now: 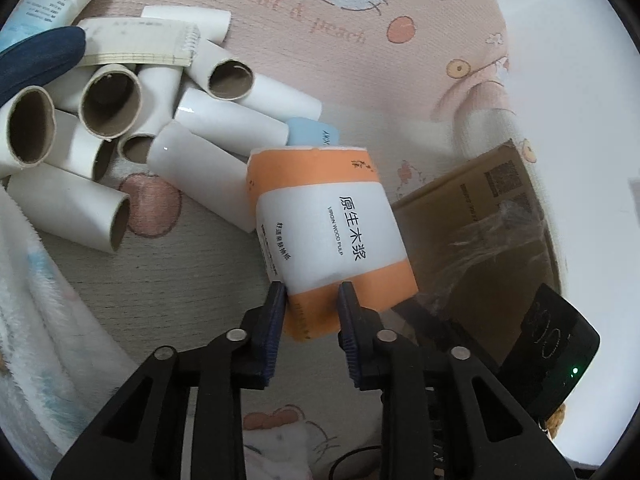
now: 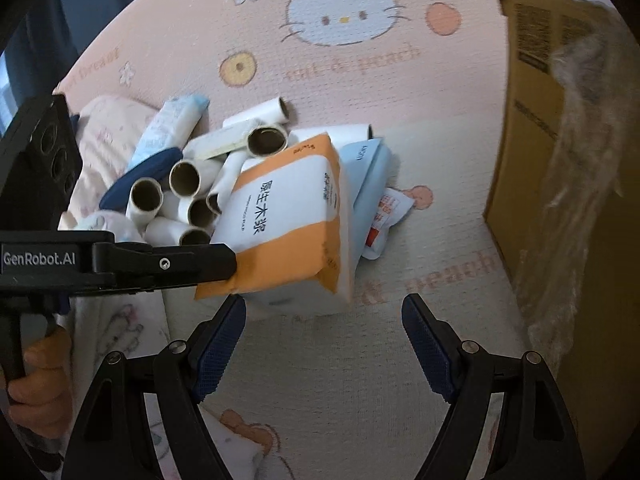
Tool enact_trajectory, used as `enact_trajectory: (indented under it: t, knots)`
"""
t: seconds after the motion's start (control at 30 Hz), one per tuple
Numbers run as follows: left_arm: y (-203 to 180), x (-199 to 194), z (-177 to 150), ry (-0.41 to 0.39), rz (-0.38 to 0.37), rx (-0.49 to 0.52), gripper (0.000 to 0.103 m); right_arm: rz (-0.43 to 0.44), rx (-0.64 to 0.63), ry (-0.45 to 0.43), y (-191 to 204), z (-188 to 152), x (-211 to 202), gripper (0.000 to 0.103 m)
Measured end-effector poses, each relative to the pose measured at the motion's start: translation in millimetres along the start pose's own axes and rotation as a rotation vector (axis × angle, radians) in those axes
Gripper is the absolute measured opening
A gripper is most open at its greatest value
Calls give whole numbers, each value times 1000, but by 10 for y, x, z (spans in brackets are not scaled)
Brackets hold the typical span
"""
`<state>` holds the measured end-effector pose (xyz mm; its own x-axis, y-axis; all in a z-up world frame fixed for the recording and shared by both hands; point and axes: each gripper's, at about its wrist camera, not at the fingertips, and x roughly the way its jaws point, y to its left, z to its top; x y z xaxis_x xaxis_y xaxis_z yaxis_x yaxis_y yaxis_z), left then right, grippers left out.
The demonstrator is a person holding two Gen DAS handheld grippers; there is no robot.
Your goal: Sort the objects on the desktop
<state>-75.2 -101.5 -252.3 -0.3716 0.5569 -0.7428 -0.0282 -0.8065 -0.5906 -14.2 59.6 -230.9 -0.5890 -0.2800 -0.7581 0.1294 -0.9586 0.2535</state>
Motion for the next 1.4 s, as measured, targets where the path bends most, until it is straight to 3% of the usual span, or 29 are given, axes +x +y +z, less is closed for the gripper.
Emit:
enact_trajectory:
  t: [0.2,0.33,0.37,0.47,0.57,0.67,0.73,0.77,1.07,1.23,1.33,1.4]
  knots:
    - [-91,51,-43,-3,2,42,22,19,181,-53,-194,-49,-129,79]
    - [-190,68,-75,-25,31,98,22,38,211,-109,-228,-42,-257,77]
    - [-219,67,-82,-32,40,114,22,43,209,-122,-214,-37,-280,75]
    - [-265,98,-102,-24,59,143,22,79,194,-106,-187,-24,-227,52]
    - [-278,128,-123,-6,67,157,23,61,202,-71,-224,-44,-128,48]
    - [-280,156,-124,12,81,158,32,83,245,-64,-307,-56,-87,48]
    - [-277,155,-108,15,98,160,48,84,248,-69,-327,-61,-69,48]
    - [-279,146,-101,12,99,165,50,83,246,-71,-328,-58,-66,48]
    - [-286,-91,60,-116,134,222,52,91,219,-44,-291,-63,29,48]
    - [-438,-162,237,-180,177,368,58,65,209,27,-286,-86,156,48]
    - [-482,-93,322,-148,202,444,59,83,204,48,-281,-108,202,48]
    - [-454,-48,333,-107,164,437,59,93,201,49,-278,-112,208,48]
